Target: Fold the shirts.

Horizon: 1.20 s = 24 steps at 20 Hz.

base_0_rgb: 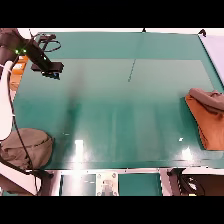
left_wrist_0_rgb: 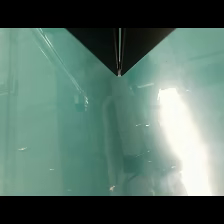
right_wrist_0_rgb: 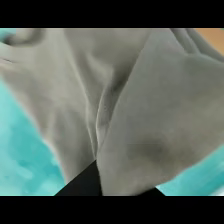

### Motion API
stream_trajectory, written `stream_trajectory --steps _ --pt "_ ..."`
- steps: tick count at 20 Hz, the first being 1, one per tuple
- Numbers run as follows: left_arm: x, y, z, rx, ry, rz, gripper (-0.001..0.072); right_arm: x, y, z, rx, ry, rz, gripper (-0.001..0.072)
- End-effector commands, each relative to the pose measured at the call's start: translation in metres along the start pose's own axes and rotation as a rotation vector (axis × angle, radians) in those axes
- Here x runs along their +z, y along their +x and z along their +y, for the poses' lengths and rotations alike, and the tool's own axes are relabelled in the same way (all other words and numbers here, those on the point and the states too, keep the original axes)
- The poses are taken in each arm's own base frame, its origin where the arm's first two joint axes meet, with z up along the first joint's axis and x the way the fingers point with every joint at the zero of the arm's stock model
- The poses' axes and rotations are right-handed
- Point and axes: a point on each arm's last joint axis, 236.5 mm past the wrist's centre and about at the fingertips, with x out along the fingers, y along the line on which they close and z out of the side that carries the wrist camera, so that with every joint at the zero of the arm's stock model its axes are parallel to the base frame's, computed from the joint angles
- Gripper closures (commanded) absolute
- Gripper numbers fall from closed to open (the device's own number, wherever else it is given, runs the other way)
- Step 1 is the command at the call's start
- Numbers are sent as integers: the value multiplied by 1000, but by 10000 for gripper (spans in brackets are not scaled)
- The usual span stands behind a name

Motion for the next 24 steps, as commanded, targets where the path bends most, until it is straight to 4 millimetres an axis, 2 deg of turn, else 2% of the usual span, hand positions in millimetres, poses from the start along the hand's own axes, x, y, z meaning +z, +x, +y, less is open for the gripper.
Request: stream_trajectory --steps 1,3,4,5,6,8,9,10,12,15,17,18,20,21,24 --pt "1 -1 -4 -18 3 -3 683 -24 34 -49 -156 79 125 693" --pt "1 -1 -4 -18 3 -3 683 -35 53 -88 -299 120 176 692" --pt "1 -1 -4 -18 3 -3 683 -38 62 -101 -340 130 189 633" --pt "1 -1 -4 -18 3 -3 683 -38 72 -107 -348 131 189 401" --pt "1 -1 -4 -18 2 -4 683 -36 79 -108 -345 129 178 211" --pt "1 -1 -4 -18 2 -3 683 -29 86 -99 -321 103 151 208" --pt "1 -1 -4 -18 2 -4 683 -26 87 -86 -289 72 141 213" --pt "1 -1 -5 -19 0 -4 683 -23 88 -66 -237 28 126 300" --pt "0 -3 -6 -22 -26 -6 684 -20 86 -9 -103 -104 94 694" --pt "-1 -22 -15 -24 -44 -40 684 -34 81 84 65 -324 7 694" --pt "-13 -37 -29 -36 -33 -50 684 -61 82 127 100 -490 -52 694" --pt "-25 -41 -37 -41 -24 -49 685 -81 86 140 111 -569 -67 695" --pt "-57 -40 -54 -58 -8 -27 685 -131 99 151 123 -692 -64 695" --pt "-77 -35 -63 -73 -13 -15 684 -157 108 148 127 -739 -55 695" --pt "-140 -17 -94 -161 -57 -19 684 -235 140 121 133 -863 -9 694"
